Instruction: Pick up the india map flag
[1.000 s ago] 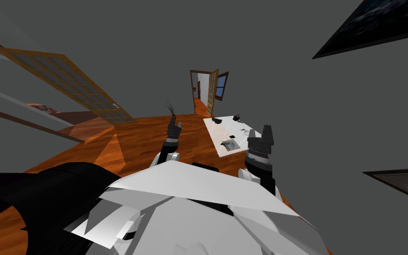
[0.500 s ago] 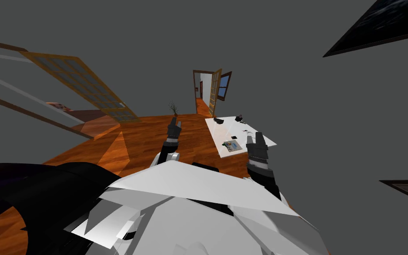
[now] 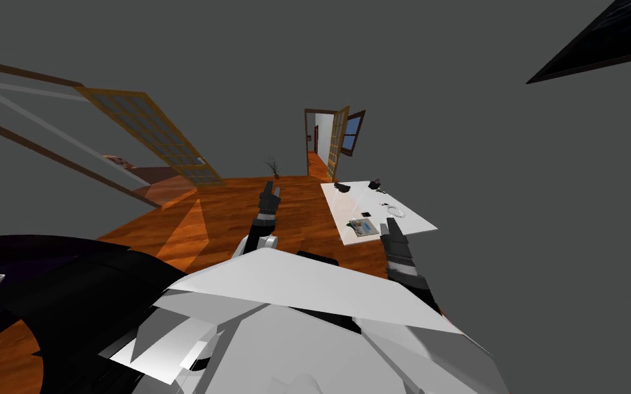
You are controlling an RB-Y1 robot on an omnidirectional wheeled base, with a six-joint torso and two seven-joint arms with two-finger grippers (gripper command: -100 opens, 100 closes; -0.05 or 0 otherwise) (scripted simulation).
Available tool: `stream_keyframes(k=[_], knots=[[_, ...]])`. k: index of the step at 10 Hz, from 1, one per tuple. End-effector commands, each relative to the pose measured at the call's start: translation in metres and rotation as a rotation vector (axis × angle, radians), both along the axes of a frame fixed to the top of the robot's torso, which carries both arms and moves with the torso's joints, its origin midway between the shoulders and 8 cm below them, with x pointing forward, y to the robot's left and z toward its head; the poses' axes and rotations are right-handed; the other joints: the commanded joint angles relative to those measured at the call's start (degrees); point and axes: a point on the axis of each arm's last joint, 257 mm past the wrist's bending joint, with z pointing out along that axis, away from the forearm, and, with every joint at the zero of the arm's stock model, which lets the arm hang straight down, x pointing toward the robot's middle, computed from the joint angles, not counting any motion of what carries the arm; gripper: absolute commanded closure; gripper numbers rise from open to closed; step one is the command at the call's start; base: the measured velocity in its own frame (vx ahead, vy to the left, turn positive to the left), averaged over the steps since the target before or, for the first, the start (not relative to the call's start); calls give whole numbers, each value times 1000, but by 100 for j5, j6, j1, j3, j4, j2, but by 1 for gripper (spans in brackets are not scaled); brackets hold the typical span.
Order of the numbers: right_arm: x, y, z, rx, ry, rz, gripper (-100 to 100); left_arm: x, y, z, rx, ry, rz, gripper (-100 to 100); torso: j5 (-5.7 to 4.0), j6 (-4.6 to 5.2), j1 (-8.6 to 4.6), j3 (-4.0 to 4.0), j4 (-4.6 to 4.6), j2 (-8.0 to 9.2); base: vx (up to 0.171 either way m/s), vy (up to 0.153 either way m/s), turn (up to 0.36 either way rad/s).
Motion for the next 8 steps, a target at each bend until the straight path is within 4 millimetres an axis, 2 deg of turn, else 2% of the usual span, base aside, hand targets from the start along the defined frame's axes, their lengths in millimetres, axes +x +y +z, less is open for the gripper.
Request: stream_keyframes(k=[1,2,3,4,6,7,8], knots=[[-1,-4,-10,-36,38,13,-100,0,0,0,0,0,0,0,0,0,0,0,0,0,-5,7,72],[-10,-15,-33,-59,107,-5,-100,0,0,0,0,0,0,0,0,0,-1,-1,0,-2,-6,11,159],[-10,-13,-34,-83,115,18,-100,0,0,0,0,0,0,0,0,-1,0,-1,0,-2,-3,5,64],[-20,-27,-58,-106,186,-3,-100,0,0,0,0,0,0,0,0,1,-1,-1,0,-3,-3,11,148],[-20,-23,-60,-140,197,30,-100,0,0,0,0,0,0,0,-1,0,-1,-2,0,-3,-2,3,34],[-33,-38,-84,-171,273,14,-100,0,0,0,0,0,0,0,0,1,-1,-2,0,-4,-4,12,137],[-33,-36,-84,-194,280,36,-100,0,0,0,0,0,0,0,0,-1,0,-2,0,-3,-4,8,102]])
